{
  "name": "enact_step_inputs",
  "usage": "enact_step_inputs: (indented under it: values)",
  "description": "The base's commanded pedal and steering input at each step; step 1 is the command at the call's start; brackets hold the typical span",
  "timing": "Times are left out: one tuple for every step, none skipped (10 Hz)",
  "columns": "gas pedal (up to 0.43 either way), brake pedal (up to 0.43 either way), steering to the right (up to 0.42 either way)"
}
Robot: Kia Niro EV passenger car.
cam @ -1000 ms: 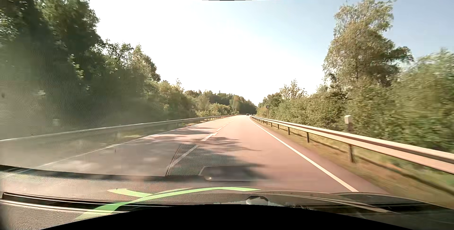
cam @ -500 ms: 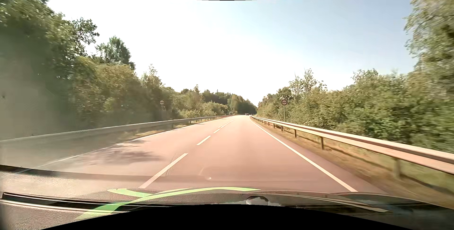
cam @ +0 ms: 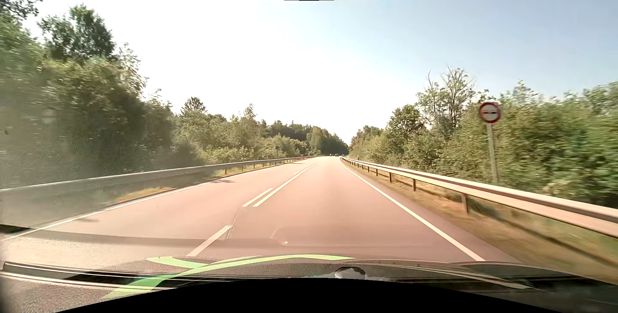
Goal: Follow the waypoints while adhering to traffic rules and regulations
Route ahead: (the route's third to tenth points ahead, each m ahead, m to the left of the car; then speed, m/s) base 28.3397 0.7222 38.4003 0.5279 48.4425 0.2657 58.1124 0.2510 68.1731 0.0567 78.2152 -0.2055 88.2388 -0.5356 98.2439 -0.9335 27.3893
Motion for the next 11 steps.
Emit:
enact_step_inputs:
  values:
    - [0.157, 0.0, 0.002]
    - [0.169, 0.0, 0.002]
    - [0.169, 0.0, 0.002]
    - [0.177, 0.0, 0.002]
    - [0.189, 0.0, 0.001]
    - [0.197, 0.0, 0.001]
    - [0.22, 0.0, 0.001]
    - [0.22, 0.0, 0.001]
    - [0.24, 0.0, 0.0]
    - [0.248, 0.0, 0.0]
    - [0.268, 0.0, 0.001]
